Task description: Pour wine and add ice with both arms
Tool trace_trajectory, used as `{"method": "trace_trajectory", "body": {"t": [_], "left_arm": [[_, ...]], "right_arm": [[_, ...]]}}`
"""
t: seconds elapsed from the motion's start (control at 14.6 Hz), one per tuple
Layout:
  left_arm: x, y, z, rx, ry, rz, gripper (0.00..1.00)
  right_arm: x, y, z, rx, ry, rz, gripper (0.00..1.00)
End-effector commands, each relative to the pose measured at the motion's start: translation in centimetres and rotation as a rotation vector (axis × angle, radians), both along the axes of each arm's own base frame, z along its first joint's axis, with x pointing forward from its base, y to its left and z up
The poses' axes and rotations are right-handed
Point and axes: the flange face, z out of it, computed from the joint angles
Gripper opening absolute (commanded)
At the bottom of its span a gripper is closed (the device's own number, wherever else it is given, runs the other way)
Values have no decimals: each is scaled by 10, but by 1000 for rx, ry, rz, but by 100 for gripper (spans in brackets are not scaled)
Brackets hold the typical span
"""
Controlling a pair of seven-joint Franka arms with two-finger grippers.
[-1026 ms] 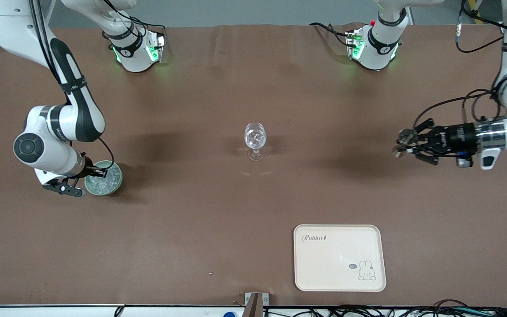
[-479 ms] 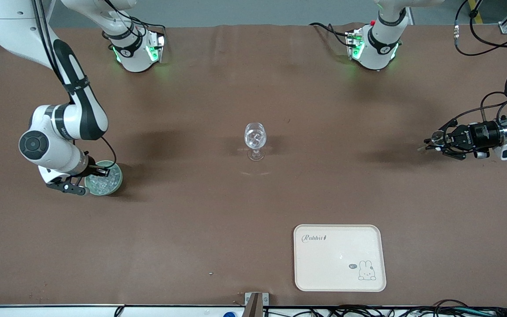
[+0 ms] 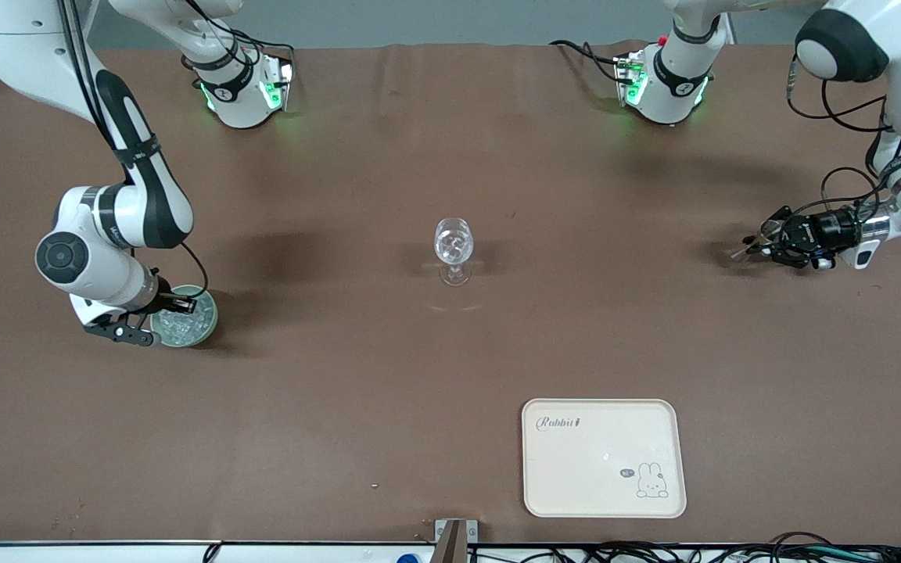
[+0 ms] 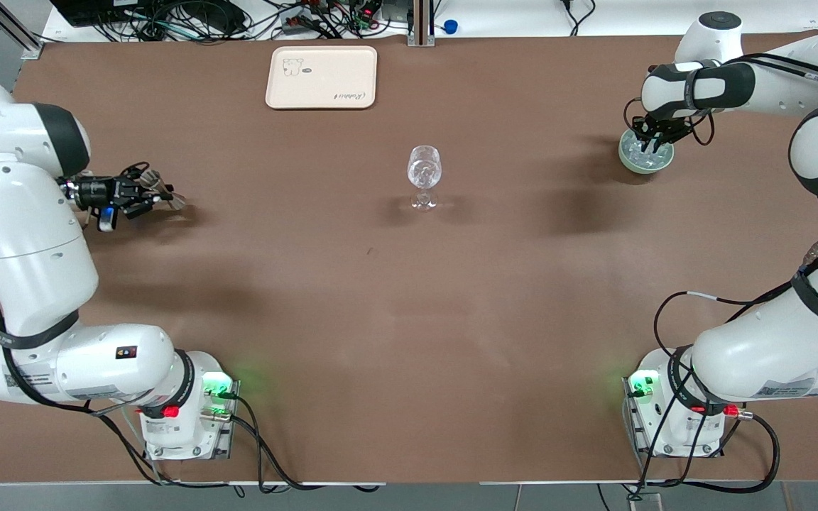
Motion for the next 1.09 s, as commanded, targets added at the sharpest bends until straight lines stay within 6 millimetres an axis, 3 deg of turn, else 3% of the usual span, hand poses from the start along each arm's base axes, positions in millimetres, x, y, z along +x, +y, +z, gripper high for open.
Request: {"method": "trace_trajectory", "body": {"t": [0.0,0.21,0.27,0.34,0.41,0.62,0.82,1.03], "left_arm": [[3,8,-4,-8,-33,7,4],[-2,8,-23,1,-90,-8,10],[-2,8,-22,1,-92,-7,33],[0,7,-20,0,-87,-8,91],[3,7,-18,1,-89,-6,100],[8,13,-10,9,-104,-11,100],[27,35,19,33,-138,-46,100],[46,44,38,94,-128,-156,100]], "right_arm": [[-6,4,1,5,-6,2,15],[-5,5,0,6,-4,2,18],[-5,5,0,6,-6,2,19],[-5,5,0,6,-6,2,19],[-5,5,0,6,-6,2,21],[-5,7,-2,6,-3,5,26],[-5,8,-2,6,-3,9,29],[-5,8,-2,6,-3,9,32]]}}
